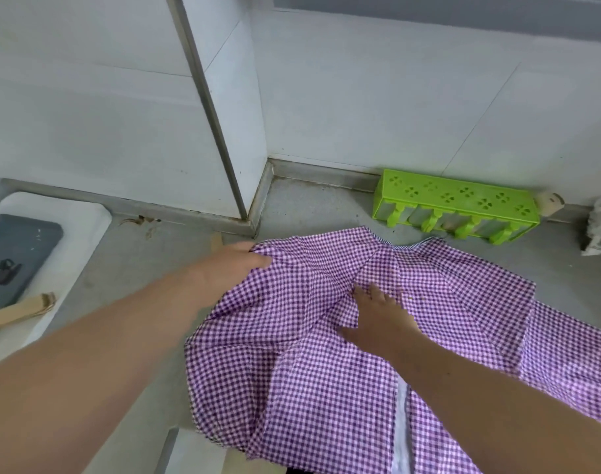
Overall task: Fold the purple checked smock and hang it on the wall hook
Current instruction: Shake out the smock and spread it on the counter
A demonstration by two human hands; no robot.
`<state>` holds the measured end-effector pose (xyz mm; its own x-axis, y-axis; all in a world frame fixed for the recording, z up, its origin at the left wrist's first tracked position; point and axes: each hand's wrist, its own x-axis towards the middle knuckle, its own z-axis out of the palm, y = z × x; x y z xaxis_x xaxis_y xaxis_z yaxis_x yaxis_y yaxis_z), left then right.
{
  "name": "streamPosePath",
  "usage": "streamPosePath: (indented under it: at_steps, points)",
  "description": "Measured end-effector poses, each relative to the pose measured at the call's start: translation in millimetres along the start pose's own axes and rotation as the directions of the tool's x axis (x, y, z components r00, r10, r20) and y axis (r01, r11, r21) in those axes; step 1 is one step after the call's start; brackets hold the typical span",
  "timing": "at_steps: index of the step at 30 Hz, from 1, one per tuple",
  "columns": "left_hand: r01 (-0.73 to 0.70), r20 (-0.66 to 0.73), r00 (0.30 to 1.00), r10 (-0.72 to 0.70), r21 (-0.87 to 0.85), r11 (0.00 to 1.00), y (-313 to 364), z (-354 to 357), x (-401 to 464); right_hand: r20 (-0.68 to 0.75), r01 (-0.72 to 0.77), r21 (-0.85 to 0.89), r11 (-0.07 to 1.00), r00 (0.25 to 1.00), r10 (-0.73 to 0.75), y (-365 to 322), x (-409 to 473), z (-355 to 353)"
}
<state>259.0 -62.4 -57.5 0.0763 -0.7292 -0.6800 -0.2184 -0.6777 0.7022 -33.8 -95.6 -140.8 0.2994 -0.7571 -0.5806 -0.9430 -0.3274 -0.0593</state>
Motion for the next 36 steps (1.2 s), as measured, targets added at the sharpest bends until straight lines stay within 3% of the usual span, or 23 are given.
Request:
streamPosePath:
  at_steps: [3, 5, 7, 10, 12, 14, 16, 18, 21, 23, 25, 26, 27, 28, 29, 30, 31, 32, 34, 36]
  points:
    - [-0.005, 0.044, 0.999, 0.006, -0.021, 1.000, 6, 3, -3, 0.058, -0.055, -0.055, 0.997, 0.997, 0.058, -3, 6, 9]
    - [-0.005, 0.090, 0.996, -0.003, 0.088, 0.996, 6, 1, -6, 0.069, -0.074, -0.063, 0.995, 0.995, 0.079, -3, 11, 10]
    - [-0.008, 0.155, 0.987, -0.041, 0.307, 0.952, -1, -3, -6, 0.077, -0.088, -0.046, 0.995, 0.993, 0.091, -3, 16, 9]
    - [-0.049, 0.301, 0.923, -0.238, 0.707, 0.705, -13, -15, -7, 0.094, -0.095, -0.041, 0.995, 0.991, 0.099, -3, 22, 6]
    - [-0.069, 0.266, 0.884, -0.386, 0.888, 0.455, -22, -24, -7, 0.098, -0.093, -0.045, 0.995, 0.990, 0.097, -3, 25, 6]
    - [-0.032, 0.190, 0.862, -0.469, 0.946, 0.323, -27, -33, -9, 0.098, -0.097, -0.047, 0.994, 0.990, 0.101, -3, 27, 5]
    - [0.021, 0.168, 0.883, -0.438, 0.918, 0.395, -24, -45, -13, 0.104, -0.107, -0.057, 0.993, 0.988, 0.112, -3, 29, 4]
    - [0.074, 0.153, 0.934, -0.322, 0.800, 0.595, -14, -61, -23, 0.113, -0.119, -0.063, 0.991, 0.986, 0.125, -3, 31, 2]
    - [0.059, 0.064, 0.994, -0.084, 0.325, 0.944, -6, -86, -27, 0.126, -0.135, -0.074, 0.988, 0.982, 0.143, -3, 34, 1]
    - [0.042, -0.029, 0.999, -0.044, -0.065, 0.997, -3, -96, -29, 0.136, -0.146, -0.083, 0.986, 0.978, 0.156, -5, 35, -2]
    - [0.043, -0.059, 0.997, -0.057, -0.206, 0.978, -1, -103, -28, 0.145, -0.154, -0.087, 0.984, 0.976, 0.165, -7, 34, -4]
    - [0.055, -0.052, 0.997, -0.063, -0.150, 0.987, -2, -106, -25, 0.148, -0.155, -0.091, 0.984, 0.975, 0.168, -7, 34, -5]
    - [0.072, -0.038, 0.997, -0.071, 0.032, 0.997, -5, -109, -21, 0.149, -0.157, -0.093, 0.983, 0.974, 0.170, -7, 33, -6]
    - [0.087, -0.024, 0.996, -0.083, 0.329, 0.940, -9, -114, -17, 0.148, -0.159, -0.095, 0.983, 0.974, 0.172, -7, 33, -6]
    - [0.092, -0.016, 0.994, -0.106, 0.635, 0.767, -12, -118, -15, 0.146, -0.162, -0.093, 0.982, 0.974, 0.175, -7, 33, -6]
    - [0.083, -0.034, 0.994, -0.101, 0.844, 0.529, -16, -122, -12, 0.146, -0.165, -0.092, 0.982, 0.973, 0.177, -7, 33, -7]
    - [0.088, -0.072, 0.996, -0.060, 0.941, 0.326, -21, -128, -9, 0.146, -0.169, -0.094, 0.981, 0.972, 0.181, -7, 34, -7]
    - [0.127, -0.133, 0.991, 0.010, 0.959, 0.255, -22, -134, -7, 0.147, -0.172, -0.097, 0.980, 0.972, 0.185, -8, 34, -7]
    - [0.214, -0.265, 0.957, 0.118, 0.919, 0.330, -22, -145, -4, 0.148, -0.178, -0.103, 0.979, 0.970, 0.192, -9, 35, -8]
    - [0.295, -0.353, 0.930, 0.100, 0.882, 0.369, -21, -147, 3, 0.146, -0.176, -0.108, 0.978, 0.971, 0.191, -9, 35, -8]
